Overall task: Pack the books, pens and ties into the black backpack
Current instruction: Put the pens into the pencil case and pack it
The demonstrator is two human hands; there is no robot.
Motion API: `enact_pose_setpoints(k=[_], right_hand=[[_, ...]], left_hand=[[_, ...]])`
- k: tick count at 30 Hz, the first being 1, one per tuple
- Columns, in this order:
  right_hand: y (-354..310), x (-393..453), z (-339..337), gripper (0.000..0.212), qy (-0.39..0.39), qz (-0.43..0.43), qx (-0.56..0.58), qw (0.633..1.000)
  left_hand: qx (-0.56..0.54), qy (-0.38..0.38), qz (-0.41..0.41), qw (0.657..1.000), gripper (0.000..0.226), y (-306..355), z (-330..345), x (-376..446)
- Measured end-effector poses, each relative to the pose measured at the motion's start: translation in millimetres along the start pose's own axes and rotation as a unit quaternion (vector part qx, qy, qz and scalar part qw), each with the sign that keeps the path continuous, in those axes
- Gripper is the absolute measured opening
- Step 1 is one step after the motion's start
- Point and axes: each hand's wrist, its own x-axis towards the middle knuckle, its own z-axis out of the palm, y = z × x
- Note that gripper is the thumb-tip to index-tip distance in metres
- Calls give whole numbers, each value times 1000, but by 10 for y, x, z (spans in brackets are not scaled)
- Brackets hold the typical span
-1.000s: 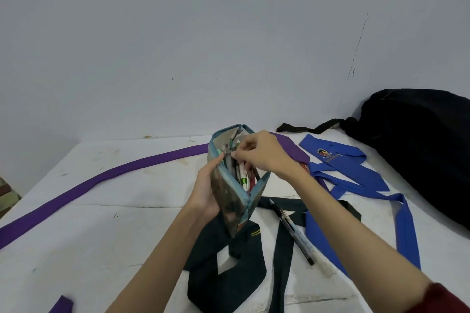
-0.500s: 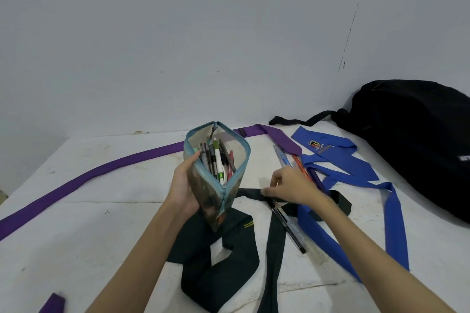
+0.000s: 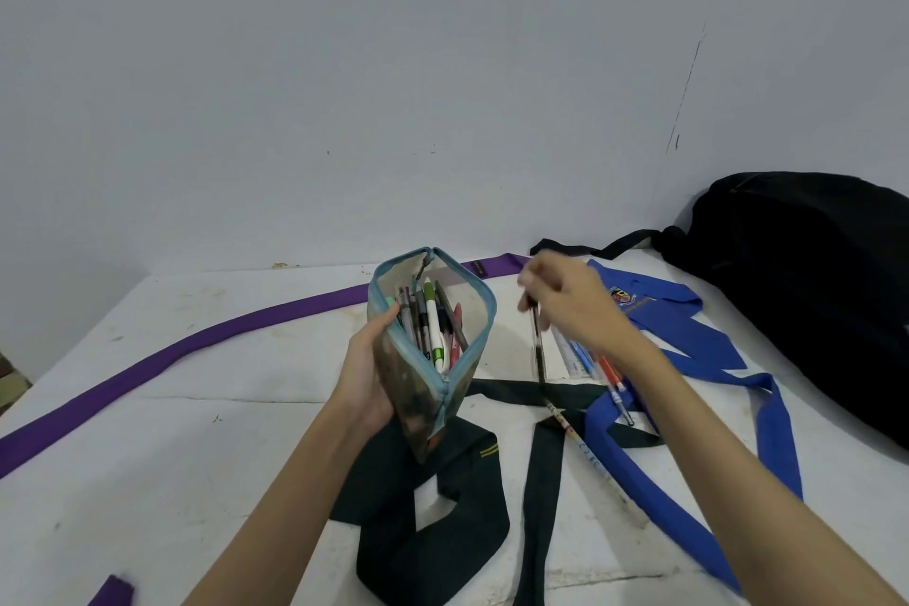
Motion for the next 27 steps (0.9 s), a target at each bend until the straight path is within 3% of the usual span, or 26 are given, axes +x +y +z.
enact_pose_setpoints(k=[4, 6, 10, 13, 17, 20, 27], right_hand=[[-367, 64, -203, 13, 168, -78, 147, 972], [-474, 117, -186, 13, 198, -78, 205, 955], [-501, 191, 67, 7, 116, -14, 197, 973], [-416, 173, 304, 18, 17, 39, 134, 990], [-343, 160, 498, 21, -36, -7, -61, 997], [-347, 148, 452, 22, -51, -35, -116, 991], [-248, 64, 31, 13, -15, -22, 31, 999]], left_hand=[[2, -8, -5, 1000, 29, -19, 59, -17], [0, -17, -13, 1000, 29, -29, 108, -31], [-8, -33, -21, 999, 30, -46, 217, -59], [-9, -48, -23, 999, 35, -60, 283, -68], [-10, -50, -21, 998, 37, -82, 322, -66], [-8, -55, -18, 998, 36, -87, 324, -61], [-5, -44, -28, 999, 36, -86, 243, -15]])
